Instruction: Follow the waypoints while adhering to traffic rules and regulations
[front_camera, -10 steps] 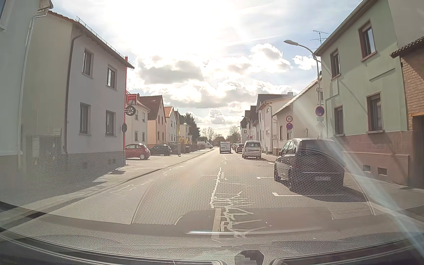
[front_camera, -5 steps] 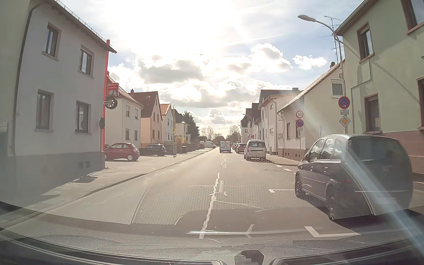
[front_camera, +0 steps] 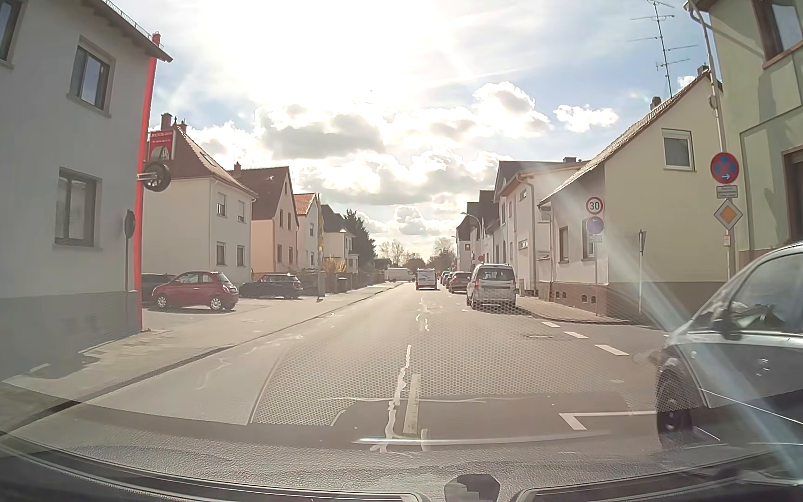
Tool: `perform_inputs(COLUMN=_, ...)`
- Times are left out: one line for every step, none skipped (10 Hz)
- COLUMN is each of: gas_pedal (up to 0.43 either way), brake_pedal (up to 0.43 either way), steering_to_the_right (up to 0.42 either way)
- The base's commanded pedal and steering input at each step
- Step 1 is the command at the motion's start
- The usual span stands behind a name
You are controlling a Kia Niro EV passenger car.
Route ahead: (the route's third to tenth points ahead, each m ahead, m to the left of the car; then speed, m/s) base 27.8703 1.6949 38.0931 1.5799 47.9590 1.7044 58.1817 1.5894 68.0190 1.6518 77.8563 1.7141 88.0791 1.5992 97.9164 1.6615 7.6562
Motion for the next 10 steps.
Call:
perform_inputs(gas_pedal=0.028, brake_pedal=0.0, steering_to_the_right=-0.001)
perform_inputs(gas_pedal=0.028, brake_pedal=0.0, steering_to_the_right=0.0)
perform_inputs(gas_pedal=0.028, brake_pedal=0.0, steering_to_the_right=0.0)
perform_inputs(gas_pedal=0.028, brake_pedal=0.0, steering_to_the_right=0.0)
perform_inputs(gas_pedal=0.028, brake_pedal=0.0, steering_to_the_right=0.0)
perform_inputs(gas_pedal=0.028, brake_pedal=0.0, steering_to_the_right=0.0)
perform_inputs(gas_pedal=0.028, brake_pedal=0.0, steering_to_the_right=0.0)
perform_inputs(gas_pedal=0.028, brake_pedal=0.0, steering_to_the_right=0.0)
perform_inputs(gas_pedal=0.028, brake_pedal=0.0, steering_to_the_right=0.0)
perform_inputs(gas_pedal=0.028, brake_pedal=0.0, steering_to_the_right=0.0)
